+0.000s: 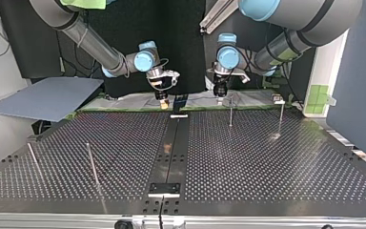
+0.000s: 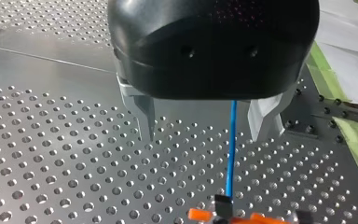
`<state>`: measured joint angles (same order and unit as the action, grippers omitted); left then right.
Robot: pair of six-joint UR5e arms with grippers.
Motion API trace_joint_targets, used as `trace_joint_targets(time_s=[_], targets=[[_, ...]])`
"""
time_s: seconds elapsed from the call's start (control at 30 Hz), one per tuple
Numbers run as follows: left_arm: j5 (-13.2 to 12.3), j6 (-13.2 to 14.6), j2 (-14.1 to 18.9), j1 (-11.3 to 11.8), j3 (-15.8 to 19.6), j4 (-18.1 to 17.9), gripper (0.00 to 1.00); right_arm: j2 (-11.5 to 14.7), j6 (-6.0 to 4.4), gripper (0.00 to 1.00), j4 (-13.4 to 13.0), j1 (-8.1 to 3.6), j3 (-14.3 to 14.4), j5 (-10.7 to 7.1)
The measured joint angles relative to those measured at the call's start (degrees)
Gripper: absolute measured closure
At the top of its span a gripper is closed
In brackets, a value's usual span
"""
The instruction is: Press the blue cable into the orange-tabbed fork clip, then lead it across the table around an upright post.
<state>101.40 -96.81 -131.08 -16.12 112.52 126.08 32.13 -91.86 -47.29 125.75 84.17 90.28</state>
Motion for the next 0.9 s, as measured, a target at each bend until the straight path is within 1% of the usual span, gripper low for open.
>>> trace_joint_targets(time_s=[0.13, 0.23, 0.47, 0.57, 0.77, 0.9], targets=[[0.8, 0.0, -0.7, -0.2, -0.9, 0.6, 0.00, 0.0, 0.00, 1.00, -0.1, -0.01, 0.0, 0.00], [1.8, 0.3, -2.0, -0.5, -2.2, 1.7, 0.00, -0.1, 0.00, 1.00, -0.1, 0.01, 0.0, 0.00], [3.4, 1.2, -5.9, -1.2, -6.1, 4.1, 0.00, 0.0, 0.00, 1.00, 0.5, 0.01, -0.2, -0.09], [3.9, 1.3, -6.8, -1.4, -7.8, 5.5, 0.00, -0.1, 0.00, 1.00, 0.5, 0.00, -0.2, -0.09], [5.4, 1.5, -7.2, -1.4, -10.4, 6.5, 0.00, -0.1, 0.00, 1.00, 0.6, -0.01, -0.2, -0.09], [5.8, 1.8, -7.2, -1.4, -11.0, 6.5, 0.00, -0.1, 0.00, 1.00, 0.6, 0.00, -0.2, -0.09]])
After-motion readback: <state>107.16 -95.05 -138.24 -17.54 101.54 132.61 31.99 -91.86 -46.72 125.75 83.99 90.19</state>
